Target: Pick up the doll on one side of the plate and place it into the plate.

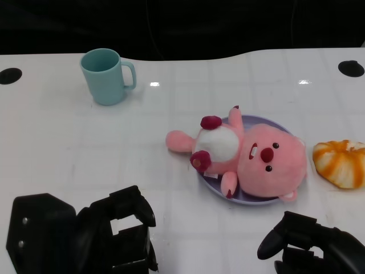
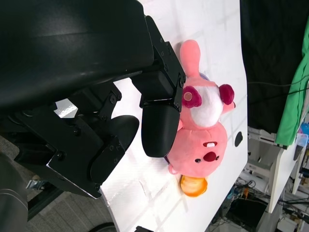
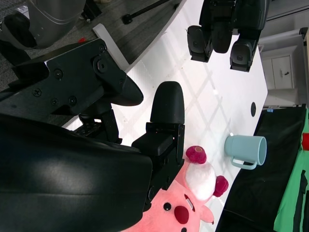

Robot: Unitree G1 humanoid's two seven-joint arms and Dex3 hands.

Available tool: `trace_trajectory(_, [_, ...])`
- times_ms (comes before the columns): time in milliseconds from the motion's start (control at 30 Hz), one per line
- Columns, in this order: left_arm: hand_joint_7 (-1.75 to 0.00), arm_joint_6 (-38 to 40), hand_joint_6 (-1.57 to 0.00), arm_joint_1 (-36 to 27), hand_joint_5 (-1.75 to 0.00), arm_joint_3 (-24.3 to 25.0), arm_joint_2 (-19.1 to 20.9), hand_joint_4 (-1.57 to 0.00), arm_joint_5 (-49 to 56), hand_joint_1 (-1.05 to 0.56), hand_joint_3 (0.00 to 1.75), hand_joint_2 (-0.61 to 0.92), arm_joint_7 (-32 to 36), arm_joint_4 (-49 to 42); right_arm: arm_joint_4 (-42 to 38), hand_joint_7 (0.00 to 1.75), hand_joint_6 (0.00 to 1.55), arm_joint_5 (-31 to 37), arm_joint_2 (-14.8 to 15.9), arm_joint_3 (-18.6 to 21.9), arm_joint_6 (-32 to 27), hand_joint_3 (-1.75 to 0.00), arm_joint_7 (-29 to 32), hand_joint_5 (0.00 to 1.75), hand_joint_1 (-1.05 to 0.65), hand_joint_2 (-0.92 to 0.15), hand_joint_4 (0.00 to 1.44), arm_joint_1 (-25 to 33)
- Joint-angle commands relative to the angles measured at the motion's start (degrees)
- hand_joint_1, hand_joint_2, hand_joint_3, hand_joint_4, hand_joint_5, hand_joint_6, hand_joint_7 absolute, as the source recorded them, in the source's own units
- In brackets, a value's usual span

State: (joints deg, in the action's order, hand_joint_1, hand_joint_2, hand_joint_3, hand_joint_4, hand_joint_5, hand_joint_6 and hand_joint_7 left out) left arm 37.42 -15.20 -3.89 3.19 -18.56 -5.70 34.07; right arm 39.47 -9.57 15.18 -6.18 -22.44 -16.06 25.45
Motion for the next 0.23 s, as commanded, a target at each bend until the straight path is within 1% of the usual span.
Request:
trace_trajectory(33, [-1.69, -1.05, -0.79, 0.26, -1.75, 0.09, 0.86, -0.93, 0.37, -0.08, 1.44, 0.4, -0.57, -0.42, 0.24, 1.4, 0.5, -0.13, 0.18, 1.05, 0.95, -1.06, 0.16, 1.75, -0.1, -0.65, 0.65, 0.17])
trace_trajectory(233, [-1.7, -0.63, -0.78, 0.41, -1.75, 0.2, 1.31, -0.92, 0.17, -0.08, 1.44, 0.41, -0.55, -0.22, 0.29, 1.4, 0.5, 0.07, 0.17, 1.0, 1.01, -1.05, 0.26, 1.75, -0.11, -0.65, 0.66, 0.23])
